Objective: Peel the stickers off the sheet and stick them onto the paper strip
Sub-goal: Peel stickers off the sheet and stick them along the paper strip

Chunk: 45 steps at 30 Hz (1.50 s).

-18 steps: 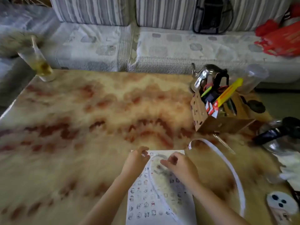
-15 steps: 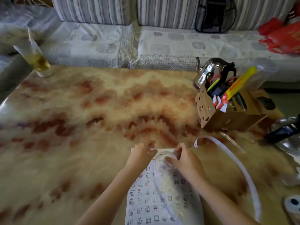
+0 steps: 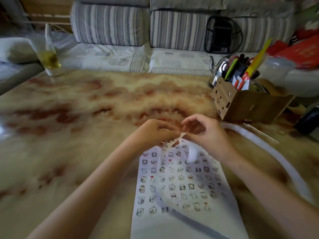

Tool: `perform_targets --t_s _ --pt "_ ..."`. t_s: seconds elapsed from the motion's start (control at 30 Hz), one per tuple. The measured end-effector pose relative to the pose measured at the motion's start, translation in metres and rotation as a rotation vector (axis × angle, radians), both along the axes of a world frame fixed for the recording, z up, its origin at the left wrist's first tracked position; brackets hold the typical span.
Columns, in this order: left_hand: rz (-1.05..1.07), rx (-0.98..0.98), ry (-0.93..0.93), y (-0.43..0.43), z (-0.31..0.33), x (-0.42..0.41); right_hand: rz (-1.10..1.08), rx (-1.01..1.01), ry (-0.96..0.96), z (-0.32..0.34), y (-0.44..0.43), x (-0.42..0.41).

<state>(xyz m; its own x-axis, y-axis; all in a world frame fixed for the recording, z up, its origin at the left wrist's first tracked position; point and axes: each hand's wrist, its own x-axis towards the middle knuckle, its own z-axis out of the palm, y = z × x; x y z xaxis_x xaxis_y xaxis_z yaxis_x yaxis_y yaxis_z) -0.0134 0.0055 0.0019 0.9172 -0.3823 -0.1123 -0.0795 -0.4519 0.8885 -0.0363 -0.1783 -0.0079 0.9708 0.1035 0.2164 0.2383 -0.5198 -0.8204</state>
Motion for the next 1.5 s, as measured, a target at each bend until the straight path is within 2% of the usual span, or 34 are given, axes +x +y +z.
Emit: perform_targets --t_s 0.17,0.27,0.33,0.43,0.5,0.63,0.83,0.97,1.1,1.33,1.5 --pt "0.141 -0.148 -0.076 0.010 0.001 -0.059 -0.156 0.082 0.068 0.006 -0.001 -0.047" --pt "0.216 -0.292 -0.067 0.013 -0.002 -0.093 -0.095 0.265 0.275 0.009 0.008 -0.076" --pt "0.256 -0.367 -0.064 0.012 -0.005 -0.111 -0.061 0.367 0.339 0.011 0.017 -0.087" --pt "0.253 -0.428 -0.049 0.010 -0.008 -0.130 -0.082 0.554 0.339 0.012 0.029 -0.094" --pt "0.237 -0.441 -0.014 0.010 -0.011 -0.136 -0.095 0.606 0.299 0.012 0.032 -0.096" --pt "0.254 -0.430 0.043 0.017 -0.015 -0.133 -0.086 0.533 0.259 0.013 0.035 -0.105" --pt "0.221 -0.609 0.166 0.023 -0.008 -0.121 0.052 0.424 0.269 0.001 0.044 -0.117" --pt "0.342 -0.615 0.105 0.025 -0.015 -0.117 0.094 0.383 0.277 -0.009 0.051 -0.121" --pt "0.366 -0.600 0.043 0.029 -0.020 -0.112 0.086 0.313 0.256 -0.014 0.052 -0.119" --pt "0.326 -0.551 -0.037 0.023 -0.020 -0.113 -0.052 0.466 0.127 -0.009 0.042 -0.108" --pt "0.245 -0.444 -0.060 0.020 -0.021 -0.115 -0.021 0.448 0.089 -0.005 0.039 -0.104"
